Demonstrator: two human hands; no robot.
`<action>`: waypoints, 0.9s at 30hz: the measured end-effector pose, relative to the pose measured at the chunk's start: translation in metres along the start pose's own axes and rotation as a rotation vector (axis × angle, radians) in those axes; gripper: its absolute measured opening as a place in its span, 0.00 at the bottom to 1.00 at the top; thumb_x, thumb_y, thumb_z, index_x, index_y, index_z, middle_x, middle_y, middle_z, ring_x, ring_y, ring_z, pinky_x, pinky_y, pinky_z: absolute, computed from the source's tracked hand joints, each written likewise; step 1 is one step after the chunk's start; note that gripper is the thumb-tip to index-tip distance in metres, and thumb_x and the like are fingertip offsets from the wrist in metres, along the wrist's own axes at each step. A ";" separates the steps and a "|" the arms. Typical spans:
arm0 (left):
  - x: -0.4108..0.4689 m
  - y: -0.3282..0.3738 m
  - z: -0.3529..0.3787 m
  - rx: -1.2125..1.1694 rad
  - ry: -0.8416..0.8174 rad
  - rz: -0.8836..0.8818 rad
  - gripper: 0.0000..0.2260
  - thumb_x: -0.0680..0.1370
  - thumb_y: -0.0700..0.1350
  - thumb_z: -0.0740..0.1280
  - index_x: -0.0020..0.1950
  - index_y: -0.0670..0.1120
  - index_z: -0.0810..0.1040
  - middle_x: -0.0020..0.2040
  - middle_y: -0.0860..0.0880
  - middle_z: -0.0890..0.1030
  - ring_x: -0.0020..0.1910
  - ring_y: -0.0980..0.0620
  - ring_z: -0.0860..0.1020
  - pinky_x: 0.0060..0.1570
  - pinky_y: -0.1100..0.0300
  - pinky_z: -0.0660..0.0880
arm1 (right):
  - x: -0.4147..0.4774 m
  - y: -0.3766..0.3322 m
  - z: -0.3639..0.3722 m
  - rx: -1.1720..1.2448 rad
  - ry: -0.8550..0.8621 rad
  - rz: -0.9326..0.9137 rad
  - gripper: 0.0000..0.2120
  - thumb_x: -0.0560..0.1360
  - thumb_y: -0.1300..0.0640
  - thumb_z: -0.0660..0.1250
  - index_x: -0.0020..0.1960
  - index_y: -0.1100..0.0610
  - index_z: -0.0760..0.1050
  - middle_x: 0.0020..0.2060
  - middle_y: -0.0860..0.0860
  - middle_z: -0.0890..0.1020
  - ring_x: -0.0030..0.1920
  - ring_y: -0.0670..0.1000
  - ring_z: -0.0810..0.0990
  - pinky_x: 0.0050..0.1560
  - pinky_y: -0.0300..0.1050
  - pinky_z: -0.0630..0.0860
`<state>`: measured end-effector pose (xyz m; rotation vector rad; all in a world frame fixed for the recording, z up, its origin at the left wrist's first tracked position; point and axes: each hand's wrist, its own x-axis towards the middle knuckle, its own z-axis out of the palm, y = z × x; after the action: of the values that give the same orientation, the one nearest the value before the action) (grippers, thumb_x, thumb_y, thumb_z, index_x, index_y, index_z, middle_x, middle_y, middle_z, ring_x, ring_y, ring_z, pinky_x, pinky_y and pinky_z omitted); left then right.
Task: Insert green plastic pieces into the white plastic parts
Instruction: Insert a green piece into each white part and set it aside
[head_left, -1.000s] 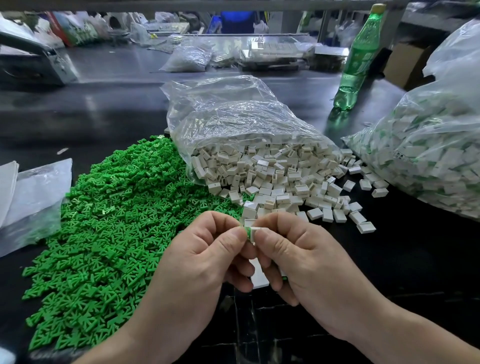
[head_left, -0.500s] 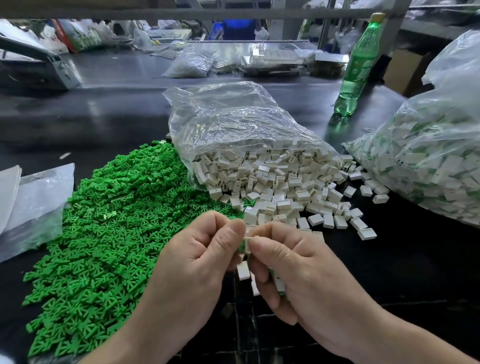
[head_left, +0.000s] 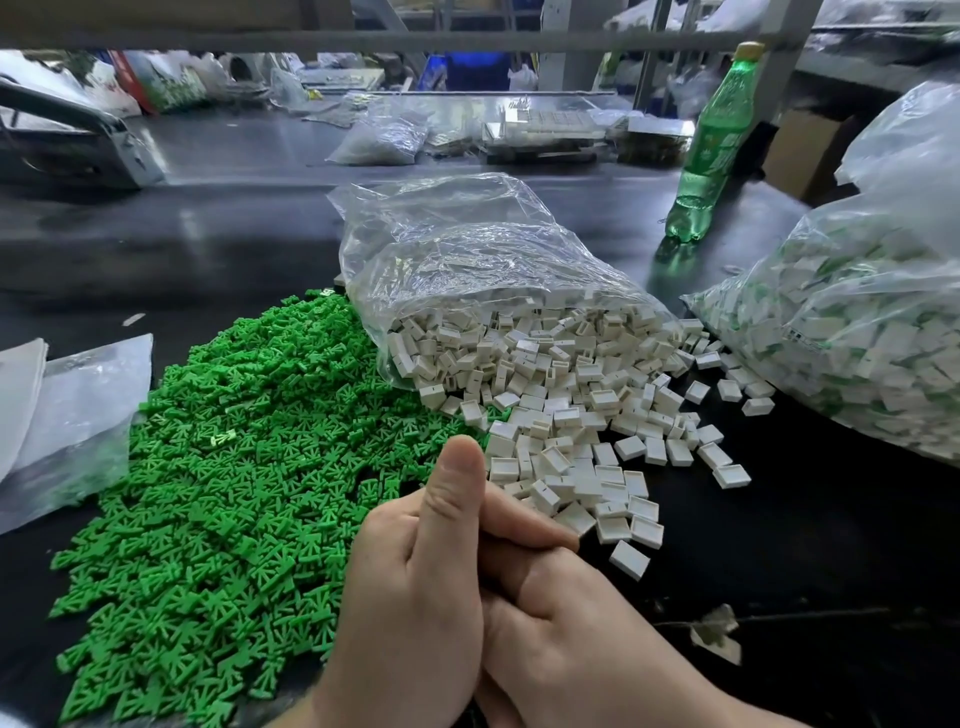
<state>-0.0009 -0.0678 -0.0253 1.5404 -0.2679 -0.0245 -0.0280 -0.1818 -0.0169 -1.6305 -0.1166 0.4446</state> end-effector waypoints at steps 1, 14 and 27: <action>-0.001 0.001 0.000 0.010 0.015 0.006 0.33 0.74 0.74 0.55 0.35 0.50 0.86 0.36 0.47 0.86 0.39 0.49 0.85 0.39 0.56 0.81 | 0.000 -0.001 0.000 0.030 -0.019 0.000 0.10 0.80 0.48 0.65 0.58 0.36 0.80 0.48 0.48 0.87 0.47 0.47 0.86 0.47 0.43 0.82; 0.015 0.013 -0.036 0.287 -0.139 0.215 0.11 0.74 0.54 0.69 0.54 0.54 0.80 0.50 0.53 0.84 0.49 0.52 0.83 0.45 0.64 0.79 | 0.009 -0.005 -0.033 0.498 0.035 -0.016 0.07 0.75 0.52 0.66 0.43 0.56 0.76 0.31 0.51 0.74 0.22 0.47 0.68 0.20 0.34 0.59; 0.017 0.014 -0.034 0.717 -0.028 0.582 0.06 0.75 0.48 0.67 0.44 0.47 0.81 0.44 0.57 0.80 0.45 0.61 0.79 0.45 0.75 0.71 | 0.010 0.002 -0.041 0.703 -0.078 -0.020 0.06 0.68 0.55 0.68 0.42 0.54 0.74 0.34 0.52 0.77 0.23 0.47 0.72 0.19 0.34 0.64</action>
<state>0.0198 -0.0369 -0.0088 2.1098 -0.8013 0.5615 -0.0049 -0.2176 -0.0194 -0.9220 -0.0278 0.4672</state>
